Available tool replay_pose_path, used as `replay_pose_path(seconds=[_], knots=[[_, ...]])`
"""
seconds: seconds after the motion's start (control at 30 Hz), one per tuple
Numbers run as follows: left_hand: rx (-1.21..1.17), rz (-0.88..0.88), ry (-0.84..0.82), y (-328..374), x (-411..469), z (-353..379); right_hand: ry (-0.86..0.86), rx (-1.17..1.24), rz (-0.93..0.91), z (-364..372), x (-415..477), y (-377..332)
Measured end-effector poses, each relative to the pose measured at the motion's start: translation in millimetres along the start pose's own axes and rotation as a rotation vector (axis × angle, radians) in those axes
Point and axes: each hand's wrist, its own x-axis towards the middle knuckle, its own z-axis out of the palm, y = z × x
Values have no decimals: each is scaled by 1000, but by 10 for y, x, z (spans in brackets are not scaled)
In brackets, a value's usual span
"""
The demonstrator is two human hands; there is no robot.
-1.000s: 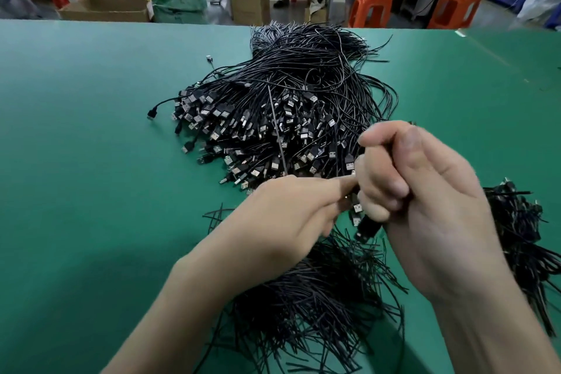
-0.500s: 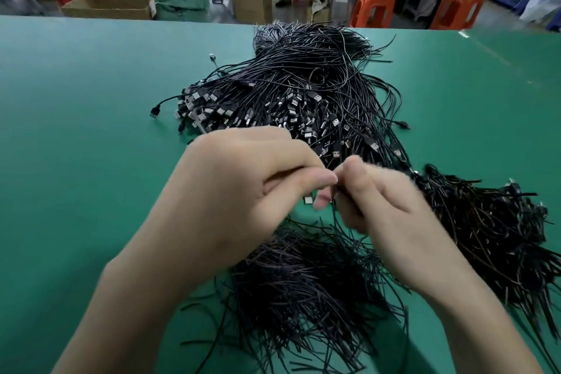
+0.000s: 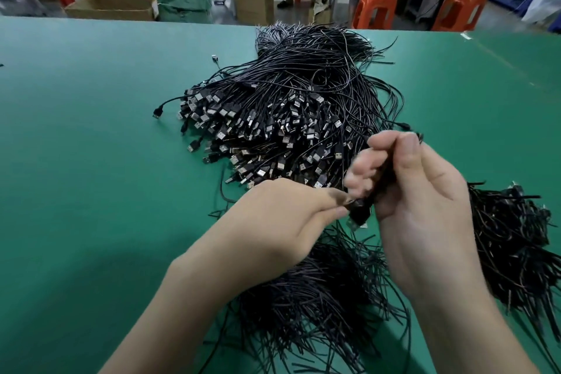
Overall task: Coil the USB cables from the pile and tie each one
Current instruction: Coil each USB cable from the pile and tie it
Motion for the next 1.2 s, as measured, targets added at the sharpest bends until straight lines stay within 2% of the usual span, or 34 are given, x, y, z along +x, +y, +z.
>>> replay_pose_path(seconds=[0.1,0.17,0.23,0.3,0.4,0.43,0.47,0.53,0.63,0.73,0.83,0.9,0.97,1.03,1.1,1.13,1.2], knots=[[85,34,10,112,6,-44,8,-420,-239,-2,-50,64],[102,71,61,141,-10,-111,-11,-788,-390,-11,-67,122],[95,107,165,104,-41,-199,-43,-1053,-420,-38,-67,158],[36,119,289,20,-82,-287,-168,-977,-205,-60,-45,153],[-82,112,408,-111,-83,-313,-484,-435,327,-42,-26,78],[-174,111,424,-132,-61,-283,-563,-234,449,-31,-31,52],[-273,110,428,-138,-38,-244,-626,-74,509,-23,-36,34],[-377,101,398,-122,5,-149,-674,108,493,-18,-36,16],[-425,58,282,-82,42,40,-491,233,333,-16,-10,-35],[-388,-43,121,-2,61,170,-230,116,109,-28,3,-29],[-265,-34,73,14,56,175,-134,-94,-86,-27,-18,28],[-229,-25,13,29,52,128,-103,-363,-238,-44,-26,67],[-106,11,-11,35,31,71,-81,-761,-350,-88,-16,99],[97,58,35,-1,4,-24,-138,-1144,-297,-112,-15,144],[176,77,126,-97,-22,-158,-256,-1299,-159,-108,-17,183],[163,73,174,-154,-44,-226,-316,-1261,-91,-103,-23,194],[109,62,259,-231,-89,-323,-441,-1004,109,-84,-38,188]])
